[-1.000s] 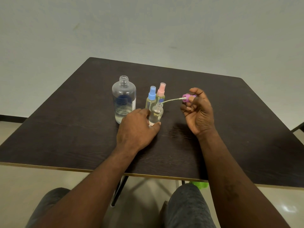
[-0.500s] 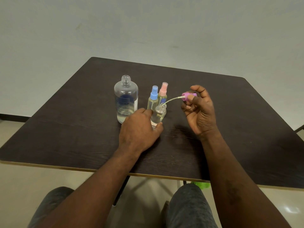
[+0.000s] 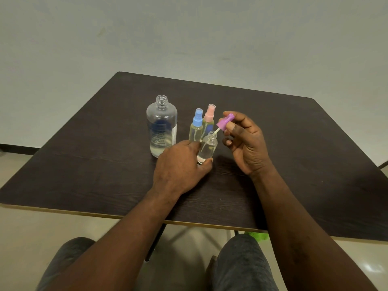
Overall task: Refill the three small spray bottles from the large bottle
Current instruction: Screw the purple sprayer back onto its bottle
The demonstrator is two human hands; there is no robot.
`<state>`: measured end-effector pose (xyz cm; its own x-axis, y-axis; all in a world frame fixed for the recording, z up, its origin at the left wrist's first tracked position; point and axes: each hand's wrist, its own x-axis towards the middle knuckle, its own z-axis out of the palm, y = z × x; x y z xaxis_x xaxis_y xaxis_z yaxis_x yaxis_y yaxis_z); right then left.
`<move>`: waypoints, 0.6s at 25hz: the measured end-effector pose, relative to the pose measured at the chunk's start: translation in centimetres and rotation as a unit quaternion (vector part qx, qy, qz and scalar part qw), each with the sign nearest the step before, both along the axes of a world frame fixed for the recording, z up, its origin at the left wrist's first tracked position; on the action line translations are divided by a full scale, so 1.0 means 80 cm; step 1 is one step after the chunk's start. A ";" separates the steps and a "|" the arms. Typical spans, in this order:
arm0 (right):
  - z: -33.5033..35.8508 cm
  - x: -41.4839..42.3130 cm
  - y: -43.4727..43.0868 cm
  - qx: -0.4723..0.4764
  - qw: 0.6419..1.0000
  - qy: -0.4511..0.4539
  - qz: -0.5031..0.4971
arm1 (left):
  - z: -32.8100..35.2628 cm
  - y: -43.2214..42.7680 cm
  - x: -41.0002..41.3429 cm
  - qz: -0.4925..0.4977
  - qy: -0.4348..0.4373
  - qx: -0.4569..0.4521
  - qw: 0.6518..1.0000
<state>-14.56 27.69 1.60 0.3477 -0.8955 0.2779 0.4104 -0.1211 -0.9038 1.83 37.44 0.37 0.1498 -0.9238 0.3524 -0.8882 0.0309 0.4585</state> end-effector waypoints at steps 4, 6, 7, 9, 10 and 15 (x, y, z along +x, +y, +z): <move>-0.006 0.003 0.000 -0.020 0.999 0.026 0.021 | -0.001 -0.001 0.000 -0.009 -0.003 0.001 1.000; -0.009 0.004 0.001 -0.031 0.998 0.049 0.029 | 0.000 0.000 0.000 -0.011 -0.004 -0.001 1.000; -0.010 0.005 0.001 -0.033 0.997 0.057 0.033 | 0.000 0.000 0.000 -0.012 -0.006 -0.003 1.000; -0.009 0.006 0.002 -0.028 0.997 0.061 0.040 | 0.000 0.000 0.000 -0.012 -0.008 -0.006 1.000; -0.008 0.006 0.003 -0.025 0.997 0.060 0.043 | 0.000 0.000 0.000 -0.012 -0.008 -0.006 1.000; -0.009 0.005 0.002 -0.030 0.995 0.066 0.063 | -0.001 -0.001 0.002 -0.017 -0.004 0.001 1.000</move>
